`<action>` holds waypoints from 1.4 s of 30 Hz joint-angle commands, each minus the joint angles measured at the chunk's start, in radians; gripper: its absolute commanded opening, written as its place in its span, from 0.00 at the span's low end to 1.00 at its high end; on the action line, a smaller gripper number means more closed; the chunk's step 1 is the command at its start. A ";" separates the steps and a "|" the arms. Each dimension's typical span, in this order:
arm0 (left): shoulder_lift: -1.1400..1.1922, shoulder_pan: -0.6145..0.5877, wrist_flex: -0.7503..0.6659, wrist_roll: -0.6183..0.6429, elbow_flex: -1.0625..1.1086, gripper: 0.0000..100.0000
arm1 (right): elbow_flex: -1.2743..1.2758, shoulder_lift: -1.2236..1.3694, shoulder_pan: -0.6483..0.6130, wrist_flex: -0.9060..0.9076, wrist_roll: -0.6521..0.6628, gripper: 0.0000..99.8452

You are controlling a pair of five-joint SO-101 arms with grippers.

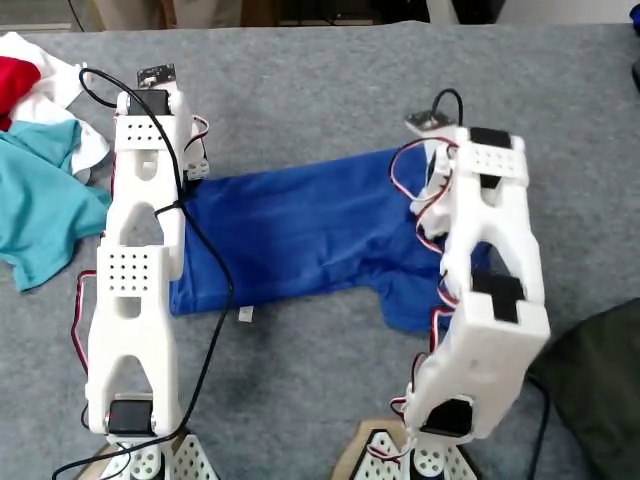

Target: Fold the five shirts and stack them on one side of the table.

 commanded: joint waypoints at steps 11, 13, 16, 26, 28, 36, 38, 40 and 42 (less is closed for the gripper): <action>-0.024 -0.028 0.012 -0.061 -0.055 0.02 | -0.048 -0.308 0.015 0.170 0.046 0.01; -0.035 -0.034 0.012 -0.061 -0.054 0.02 | -0.047 -0.321 0.016 0.198 0.046 0.01; -0.082 -0.049 0.012 -0.061 -0.046 0.02 | -0.047 -0.331 0.016 0.242 0.046 0.01; -0.173 -0.061 0.012 -0.061 -0.046 0.02 | -0.013 -0.334 0.047 0.331 0.044 0.01; -0.183 -0.057 0.012 -0.061 -0.046 0.02 | 0.028 -0.334 0.061 0.331 0.044 0.01; -0.216 -0.054 0.012 -0.061 -0.046 0.02 | 0.234 -0.426 0.096 0.327 0.046 0.08; -0.219 -0.054 0.012 -0.061 -0.046 0.02 | 0.291 -0.466 0.094 0.324 0.046 0.09; -0.219 -0.054 0.012 -0.061 -0.046 0.02 | 0.332 -0.501 0.094 0.319 0.048 0.09; -0.219 -0.051 0.012 -0.061 -0.046 0.02 | 0.346 -0.526 0.096 0.272 0.048 0.09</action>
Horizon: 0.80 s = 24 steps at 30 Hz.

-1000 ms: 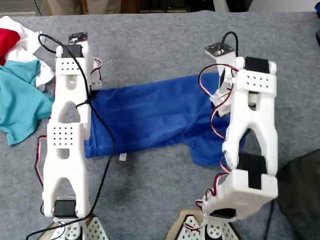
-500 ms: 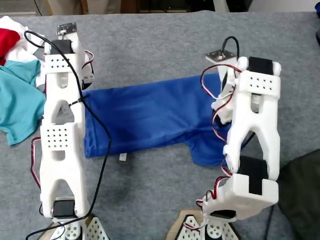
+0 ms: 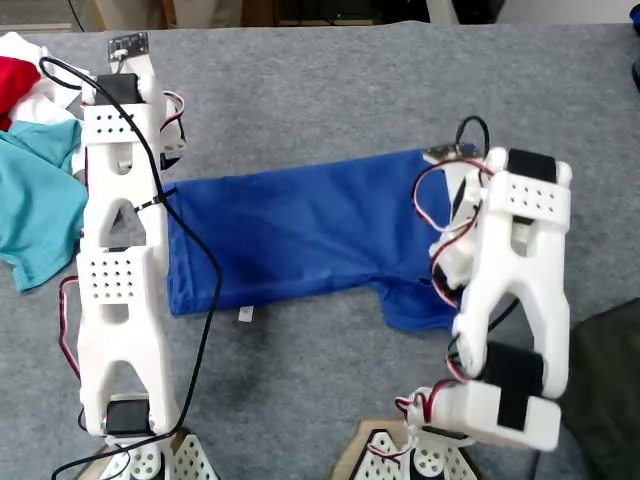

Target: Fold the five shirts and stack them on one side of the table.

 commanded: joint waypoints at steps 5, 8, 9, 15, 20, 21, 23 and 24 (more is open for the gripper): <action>-0.073 0.031 0.012 -0.005 -0.044 0.02 | 0.021 -0.062 0.001 -0.227 0.008 0.09; -0.073 0.044 0.012 -0.005 -0.044 0.02 | 0.021 0.016 -0.028 -0.339 0.003 0.09; -0.071 0.049 0.012 -0.005 -0.044 0.02 | 0.018 0.048 -0.044 -0.373 0.003 0.09; -0.071 0.071 0.012 -0.003 -0.044 0.02 | 0.016 0.249 -0.071 -0.526 -0.078 0.06; -0.071 0.075 0.012 -0.003 -0.044 0.02 | 0.021 0.305 -0.071 -0.502 -0.103 0.01; -0.068 0.075 0.012 -0.003 -0.044 0.02 | 0.018 0.305 -0.071 -0.479 -0.103 0.01; -0.065 0.075 0.012 -0.003 -0.044 0.02 | 0.007 0.303 -0.071 -0.440 -0.103 0.01; -0.065 0.075 0.012 -0.003 -0.044 0.02 | -0.001 0.298 -0.071 -0.420 -0.103 0.01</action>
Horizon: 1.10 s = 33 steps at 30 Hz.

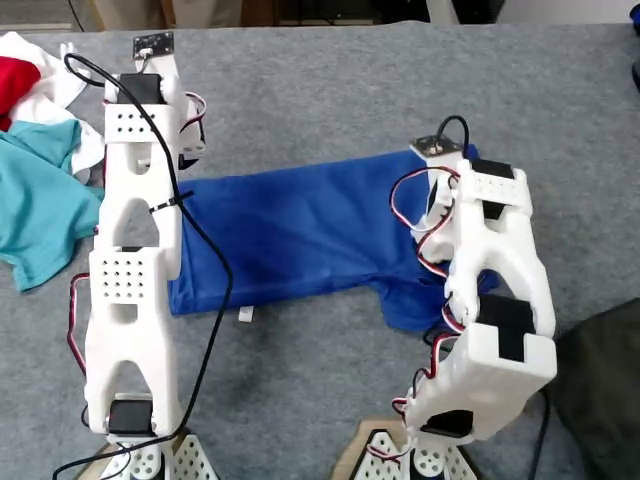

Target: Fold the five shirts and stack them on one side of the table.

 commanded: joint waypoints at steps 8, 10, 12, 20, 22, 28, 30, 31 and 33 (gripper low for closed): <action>-0.067 0.002 0.012 -0.003 -0.044 0.02 | -0.018 -0.076 -0.012 0.160 -0.008 0.01; -0.070 0.000 0.012 -0.003 -0.044 0.02 | 0.015 -0.076 -0.012 0.158 -0.008 0.01; -0.073 0.000 0.012 -0.003 -0.044 0.02 | 0.056 -0.081 -0.008 0.157 -0.008 0.01; -0.073 0.000 0.012 -0.003 -0.044 0.02 | 0.240 -0.203 -0.007 0.157 -0.014 0.01; -0.073 0.000 0.012 -0.003 -0.044 0.02 | 0.288 -0.275 -0.005 0.157 -0.014 0.01; -0.073 0.000 0.012 -0.003 -0.044 0.02 | 0.420 -0.558 -0.005 0.153 -0.014 0.01; -0.073 0.000 0.012 -0.003 -0.044 0.02 | 0.479 -0.647 -0.005 0.124 -0.014 0.01; -0.073 0.000 0.012 -0.005 -0.044 0.02 | 0.518 -0.685 -0.005 0.107 -0.014 0.01; -0.073 0.000 0.012 -0.005 -0.044 0.02 | 0.605 -0.757 -0.005 0.074 -0.011 0.01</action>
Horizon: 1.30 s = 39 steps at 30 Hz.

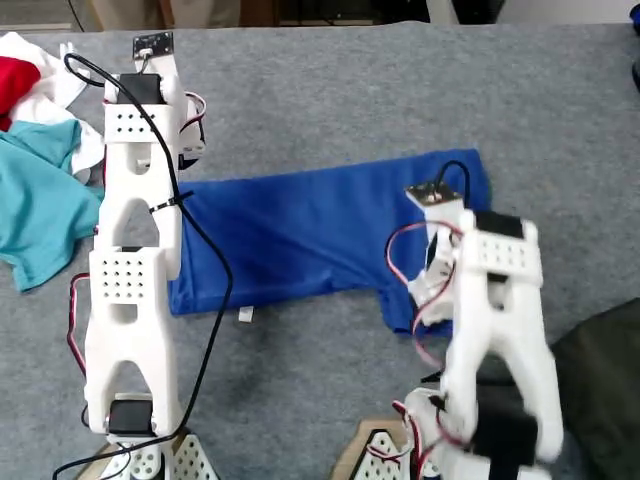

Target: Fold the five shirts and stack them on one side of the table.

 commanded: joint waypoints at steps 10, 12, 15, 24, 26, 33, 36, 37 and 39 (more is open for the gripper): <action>-0.071 -0.002 0.012 -0.005 -0.044 0.02 | 0.205 -0.321 -0.007 -0.302 -0.008 0.01; -0.073 -0.002 0.012 -0.005 -0.044 0.02 | 0.148 -0.318 -0.012 -0.342 -0.008 0.01; -0.073 -0.002 0.012 -0.005 -0.044 0.02 | 0.087 -0.269 -0.012 -0.427 -0.006 0.01; -0.073 -0.012 0.012 -0.005 -0.044 0.02 | 0.022 0.125 0.012 -0.600 -0.006 0.01; -0.073 -0.029 0.012 -0.005 -0.044 0.02 | -0.012 0.191 0.042 -0.600 -0.006 0.01; -0.071 -0.072 0.012 -0.005 -0.044 0.02 | -0.082 0.231 0.157 -0.503 0.006 0.01; -0.071 -0.069 0.012 -0.005 -0.044 0.02 | -0.082 0.231 0.165 -0.453 0.040 0.01; -0.071 -0.066 0.012 -0.005 -0.044 0.02 | -0.079 0.231 0.165 -0.440 0.049 0.01; -0.071 -0.064 0.012 -0.005 -0.044 0.02 | -0.077 0.231 0.176 -0.414 0.057 0.01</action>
